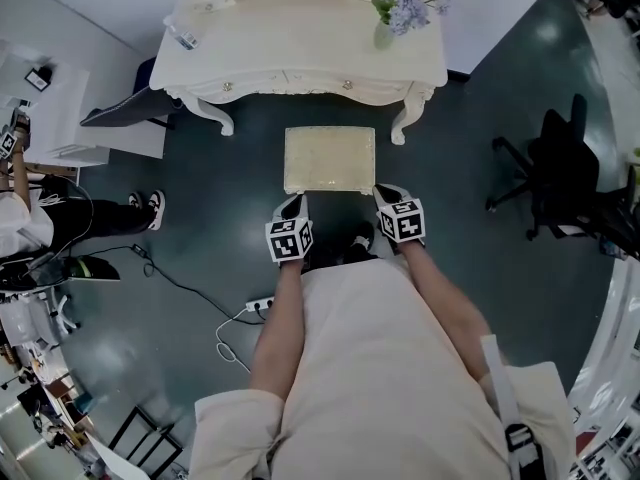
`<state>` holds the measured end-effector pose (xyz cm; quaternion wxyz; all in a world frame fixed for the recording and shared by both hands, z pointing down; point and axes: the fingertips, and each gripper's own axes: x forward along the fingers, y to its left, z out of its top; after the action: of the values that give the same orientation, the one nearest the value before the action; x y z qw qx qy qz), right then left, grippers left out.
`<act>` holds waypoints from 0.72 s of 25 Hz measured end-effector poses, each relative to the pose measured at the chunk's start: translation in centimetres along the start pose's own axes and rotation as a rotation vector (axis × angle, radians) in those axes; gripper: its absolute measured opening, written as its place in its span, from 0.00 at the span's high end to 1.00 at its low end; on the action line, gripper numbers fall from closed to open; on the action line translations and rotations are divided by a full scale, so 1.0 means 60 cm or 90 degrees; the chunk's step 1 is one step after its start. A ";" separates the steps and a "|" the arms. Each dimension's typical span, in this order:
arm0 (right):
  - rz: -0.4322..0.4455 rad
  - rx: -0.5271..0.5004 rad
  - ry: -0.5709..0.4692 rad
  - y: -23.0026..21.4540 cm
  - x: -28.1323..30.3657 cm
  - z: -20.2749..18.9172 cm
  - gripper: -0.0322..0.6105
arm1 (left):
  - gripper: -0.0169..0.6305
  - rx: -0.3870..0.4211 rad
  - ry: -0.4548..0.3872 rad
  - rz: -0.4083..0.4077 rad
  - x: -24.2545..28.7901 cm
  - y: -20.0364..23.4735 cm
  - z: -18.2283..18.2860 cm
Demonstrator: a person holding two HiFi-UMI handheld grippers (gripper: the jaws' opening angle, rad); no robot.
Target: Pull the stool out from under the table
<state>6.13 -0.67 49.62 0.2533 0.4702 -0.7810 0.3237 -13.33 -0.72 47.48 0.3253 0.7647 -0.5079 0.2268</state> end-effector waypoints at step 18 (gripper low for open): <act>-0.021 0.010 -0.030 -0.020 -0.014 0.048 0.88 | 0.95 0.006 -0.041 0.035 -0.009 0.024 0.049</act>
<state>7.32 -2.75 47.44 0.2364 0.4926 -0.7761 0.3147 -14.81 -2.90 45.47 0.2986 0.7592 -0.5376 0.2130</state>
